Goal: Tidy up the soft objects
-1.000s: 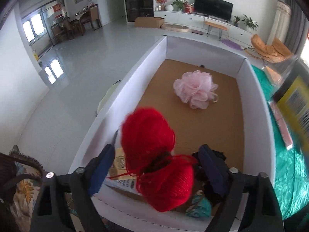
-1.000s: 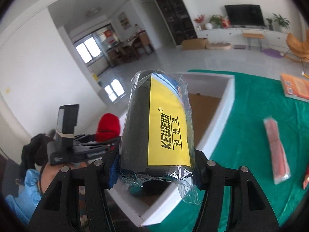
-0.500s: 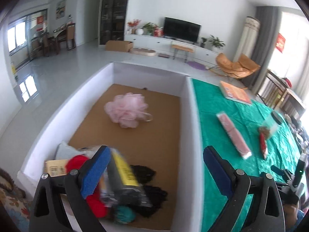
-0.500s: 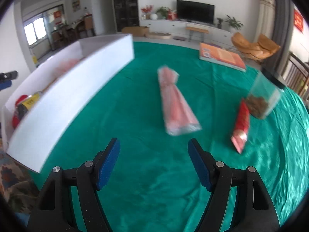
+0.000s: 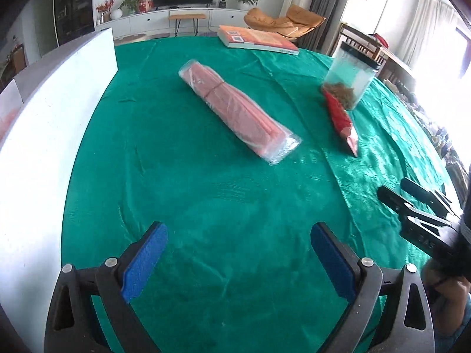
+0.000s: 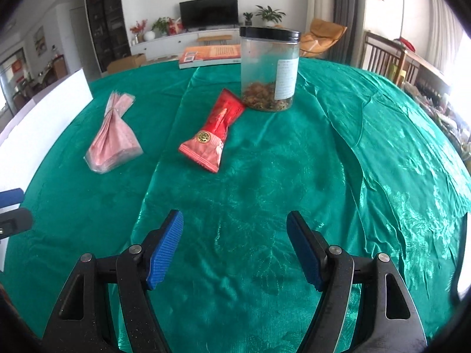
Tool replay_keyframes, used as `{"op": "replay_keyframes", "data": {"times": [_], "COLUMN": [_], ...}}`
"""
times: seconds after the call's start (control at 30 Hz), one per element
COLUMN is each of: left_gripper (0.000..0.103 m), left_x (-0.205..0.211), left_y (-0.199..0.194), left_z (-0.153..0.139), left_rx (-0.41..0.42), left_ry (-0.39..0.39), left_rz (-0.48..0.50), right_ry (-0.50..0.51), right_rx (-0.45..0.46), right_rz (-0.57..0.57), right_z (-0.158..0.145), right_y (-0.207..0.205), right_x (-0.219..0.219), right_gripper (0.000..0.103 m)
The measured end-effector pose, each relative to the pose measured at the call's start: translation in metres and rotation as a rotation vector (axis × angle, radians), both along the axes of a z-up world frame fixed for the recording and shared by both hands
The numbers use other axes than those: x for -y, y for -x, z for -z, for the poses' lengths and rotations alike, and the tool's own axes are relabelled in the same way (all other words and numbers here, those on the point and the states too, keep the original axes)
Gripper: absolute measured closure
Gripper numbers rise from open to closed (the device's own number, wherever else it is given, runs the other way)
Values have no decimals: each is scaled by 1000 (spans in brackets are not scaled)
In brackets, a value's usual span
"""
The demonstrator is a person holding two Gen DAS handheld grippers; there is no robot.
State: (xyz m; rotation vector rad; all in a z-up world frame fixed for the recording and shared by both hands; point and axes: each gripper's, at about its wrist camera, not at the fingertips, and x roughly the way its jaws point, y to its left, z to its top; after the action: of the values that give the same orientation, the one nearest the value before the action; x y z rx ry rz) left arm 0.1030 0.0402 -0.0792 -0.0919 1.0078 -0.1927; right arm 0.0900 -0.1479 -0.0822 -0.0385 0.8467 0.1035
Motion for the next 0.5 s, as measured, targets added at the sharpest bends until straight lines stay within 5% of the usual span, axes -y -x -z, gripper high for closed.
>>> {"op": "replay_keyframes", "data": {"times": [0.3, 0.5], "left_gripper": [5, 0], "left_x": [-14, -13], "left_y": [-30, -32], "left_z": [26, 27], "left_rx": [77, 68], "left_ry": [-139, -145], "left_rz": [-21, -4], "right_ry": [-12, 13], "right_rx": [-49, -52], "right_rz": [11, 14], "right_z": [16, 17], "right_y": [-6, -6], "right_x": [1, -3], "right_gripper": [27, 25]}}
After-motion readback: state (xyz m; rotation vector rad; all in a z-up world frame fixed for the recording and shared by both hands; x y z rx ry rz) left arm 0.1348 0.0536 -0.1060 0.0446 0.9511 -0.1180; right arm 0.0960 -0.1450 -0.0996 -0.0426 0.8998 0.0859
